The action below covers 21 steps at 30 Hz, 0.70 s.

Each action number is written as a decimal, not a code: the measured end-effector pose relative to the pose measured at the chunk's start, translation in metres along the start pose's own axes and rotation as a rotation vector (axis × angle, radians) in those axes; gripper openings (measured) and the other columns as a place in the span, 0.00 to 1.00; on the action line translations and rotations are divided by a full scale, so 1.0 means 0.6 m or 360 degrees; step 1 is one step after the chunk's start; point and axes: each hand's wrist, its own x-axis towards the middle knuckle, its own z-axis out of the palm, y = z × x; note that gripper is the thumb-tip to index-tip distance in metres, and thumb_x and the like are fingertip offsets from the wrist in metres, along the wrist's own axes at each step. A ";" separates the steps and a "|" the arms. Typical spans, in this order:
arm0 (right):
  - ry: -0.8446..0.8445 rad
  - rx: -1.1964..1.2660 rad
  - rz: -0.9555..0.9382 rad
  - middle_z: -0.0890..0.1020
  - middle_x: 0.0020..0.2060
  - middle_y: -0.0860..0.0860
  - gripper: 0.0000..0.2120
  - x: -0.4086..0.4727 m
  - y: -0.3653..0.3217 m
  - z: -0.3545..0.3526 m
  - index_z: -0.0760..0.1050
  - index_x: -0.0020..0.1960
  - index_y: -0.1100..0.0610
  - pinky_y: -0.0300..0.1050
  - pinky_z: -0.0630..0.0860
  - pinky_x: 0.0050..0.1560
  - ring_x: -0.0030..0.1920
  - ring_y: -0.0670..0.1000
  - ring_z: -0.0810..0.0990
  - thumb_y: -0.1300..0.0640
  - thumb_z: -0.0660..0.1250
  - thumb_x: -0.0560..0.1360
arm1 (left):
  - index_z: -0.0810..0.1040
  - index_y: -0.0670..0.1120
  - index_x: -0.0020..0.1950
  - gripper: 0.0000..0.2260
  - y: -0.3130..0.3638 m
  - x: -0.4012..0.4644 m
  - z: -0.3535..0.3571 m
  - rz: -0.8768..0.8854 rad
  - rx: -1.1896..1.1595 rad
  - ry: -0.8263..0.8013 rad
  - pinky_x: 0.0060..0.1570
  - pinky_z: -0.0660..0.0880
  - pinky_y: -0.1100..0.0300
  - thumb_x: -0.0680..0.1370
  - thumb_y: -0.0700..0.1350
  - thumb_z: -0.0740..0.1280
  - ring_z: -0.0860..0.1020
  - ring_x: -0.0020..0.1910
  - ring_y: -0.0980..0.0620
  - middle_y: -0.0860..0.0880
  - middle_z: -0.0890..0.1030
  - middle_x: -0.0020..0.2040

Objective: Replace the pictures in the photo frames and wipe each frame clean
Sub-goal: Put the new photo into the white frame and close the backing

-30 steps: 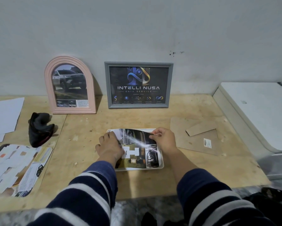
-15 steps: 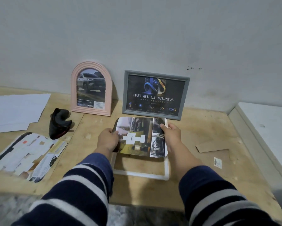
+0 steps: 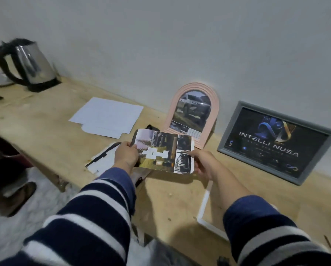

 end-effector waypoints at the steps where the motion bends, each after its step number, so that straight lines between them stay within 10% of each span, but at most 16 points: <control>1: -0.0032 -0.0040 0.0001 0.74 0.22 0.50 0.06 0.008 -0.008 0.026 0.75 0.44 0.58 0.35 0.60 0.19 0.20 0.46 0.67 0.59 0.60 0.77 | 0.75 0.40 0.61 0.11 -0.005 0.023 -0.022 -0.0009 -0.0007 0.0007 0.49 0.69 0.56 0.82 0.43 0.60 0.75 0.50 0.44 0.43 0.80 0.54; 10: 0.0060 -0.0003 -0.0141 0.70 0.24 0.52 0.09 0.121 -0.082 0.280 0.78 0.52 0.55 0.35 0.56 0.20 0.21 0.48 0.61 0.61 0.60 0.79 | 0.70 0.43 0.65 0.12 -0.034 0.228 -0.183 -0.0072 -0.0032 0.0067 0.43 0.68 0.60 0.82 0.43 0.57 0.75 0.45 0.49 0.43 0.78 0.57; 21: 0.0261 0.0066 0.0009 0.68 0.27 0.53 0.16 0.203 -0.120 0.469 0.71 0.67 0.56 0.41 0.58 0.26 0.25 0.49 0.62 0.61 0.59 0.81 | 0.75 0.57 0.65 0.14 -0.091 0.325 -0.235 0.0536 0.0969 -0.0148 0.67 0.62 0.47 0.81 0.52 0.56 0.66 0.68 0.50 0.55 0.71 0.67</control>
